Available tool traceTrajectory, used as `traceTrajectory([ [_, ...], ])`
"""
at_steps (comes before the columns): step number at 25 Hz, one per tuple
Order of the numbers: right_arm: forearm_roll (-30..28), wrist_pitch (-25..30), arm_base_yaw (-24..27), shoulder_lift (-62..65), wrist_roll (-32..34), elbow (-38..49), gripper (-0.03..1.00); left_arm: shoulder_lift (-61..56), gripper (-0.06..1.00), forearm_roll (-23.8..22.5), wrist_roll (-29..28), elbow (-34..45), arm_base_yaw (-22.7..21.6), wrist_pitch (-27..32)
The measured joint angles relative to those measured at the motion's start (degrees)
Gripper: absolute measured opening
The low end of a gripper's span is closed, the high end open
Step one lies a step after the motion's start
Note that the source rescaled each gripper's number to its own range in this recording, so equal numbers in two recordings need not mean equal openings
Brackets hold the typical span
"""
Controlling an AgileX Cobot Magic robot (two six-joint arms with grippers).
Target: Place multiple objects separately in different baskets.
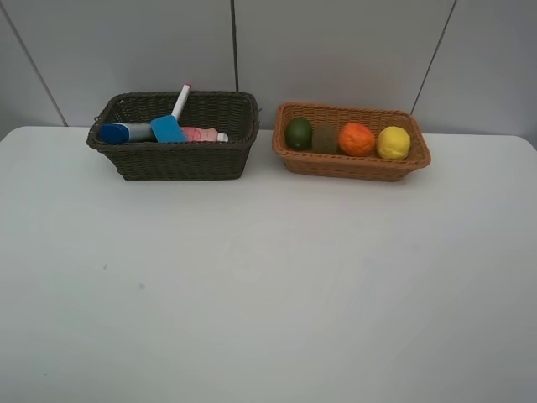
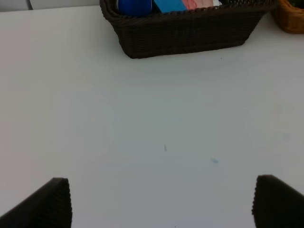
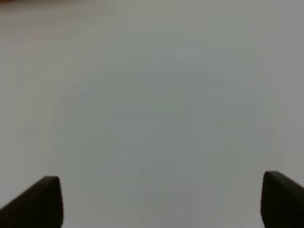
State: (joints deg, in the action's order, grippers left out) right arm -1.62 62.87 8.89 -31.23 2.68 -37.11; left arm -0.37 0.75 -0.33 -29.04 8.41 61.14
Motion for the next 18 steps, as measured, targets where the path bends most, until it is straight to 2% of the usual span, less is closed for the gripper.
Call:
traceTrajectory([
  [10, 1.62, -0.47, 0.00, 19.43, -0.16, 6.29, 0.97, 0.00, 1.00, 0.00, 0.00, 0.00, 0.00, 0.00],
  [18, 2.25, -1.33, 0.00, 31.29, -0.69, 6.86, 0.97, 0.00, 1.00, 0.00, 0.00, 0.00, 0.00, 0.00],
])
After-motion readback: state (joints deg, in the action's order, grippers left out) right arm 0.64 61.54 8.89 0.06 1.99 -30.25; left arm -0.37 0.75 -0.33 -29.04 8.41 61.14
